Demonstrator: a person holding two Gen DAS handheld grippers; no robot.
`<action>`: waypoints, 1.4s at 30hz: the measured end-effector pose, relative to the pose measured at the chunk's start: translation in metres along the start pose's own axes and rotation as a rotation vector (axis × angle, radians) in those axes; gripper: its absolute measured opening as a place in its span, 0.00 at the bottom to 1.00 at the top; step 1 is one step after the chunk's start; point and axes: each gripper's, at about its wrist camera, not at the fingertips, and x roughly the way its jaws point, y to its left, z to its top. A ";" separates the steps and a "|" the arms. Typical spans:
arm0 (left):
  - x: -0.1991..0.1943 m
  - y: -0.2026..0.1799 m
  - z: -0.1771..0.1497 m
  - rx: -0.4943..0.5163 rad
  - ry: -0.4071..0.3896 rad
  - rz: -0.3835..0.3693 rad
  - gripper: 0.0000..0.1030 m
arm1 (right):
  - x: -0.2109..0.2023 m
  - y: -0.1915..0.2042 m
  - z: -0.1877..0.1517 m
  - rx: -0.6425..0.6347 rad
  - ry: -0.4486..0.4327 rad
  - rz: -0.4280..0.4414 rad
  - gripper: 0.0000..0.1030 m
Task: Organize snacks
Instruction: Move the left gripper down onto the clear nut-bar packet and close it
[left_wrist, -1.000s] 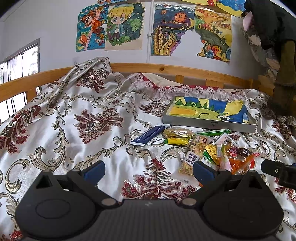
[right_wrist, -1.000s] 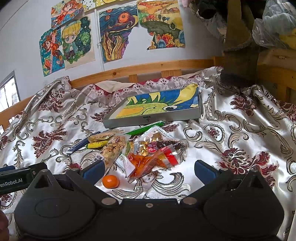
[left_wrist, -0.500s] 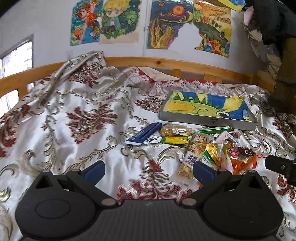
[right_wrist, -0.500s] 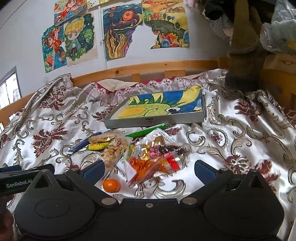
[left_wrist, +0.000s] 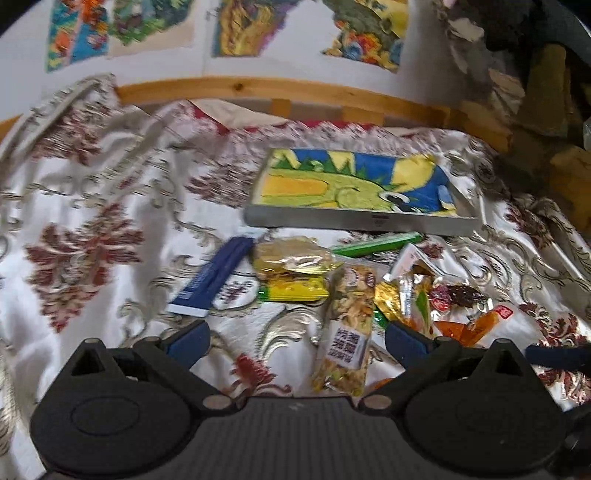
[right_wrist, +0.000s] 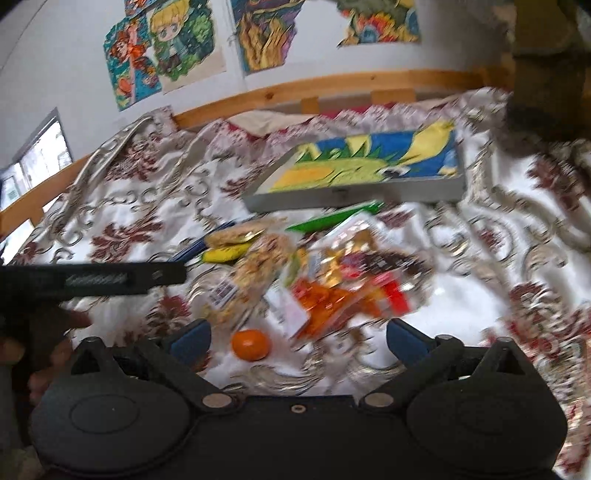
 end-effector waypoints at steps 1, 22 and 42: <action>0.005 0.001 0.001 0.000 0.011 -0.015 1.00 | 0.005 0.002 -0.001 0.001 0.009 0.010 0.92; 0.061 0.009 0.002 -0.055 0.150 -0.205 0.69 | 0.077 0.031 -0.011 -0.111 0.121 0.042 0.52; 0.065 0.009 -0.003 -0.126 0.200 -0.182 0.46 | 0.077 0.032 -0.017 -0.082 0.132 0.098 0.50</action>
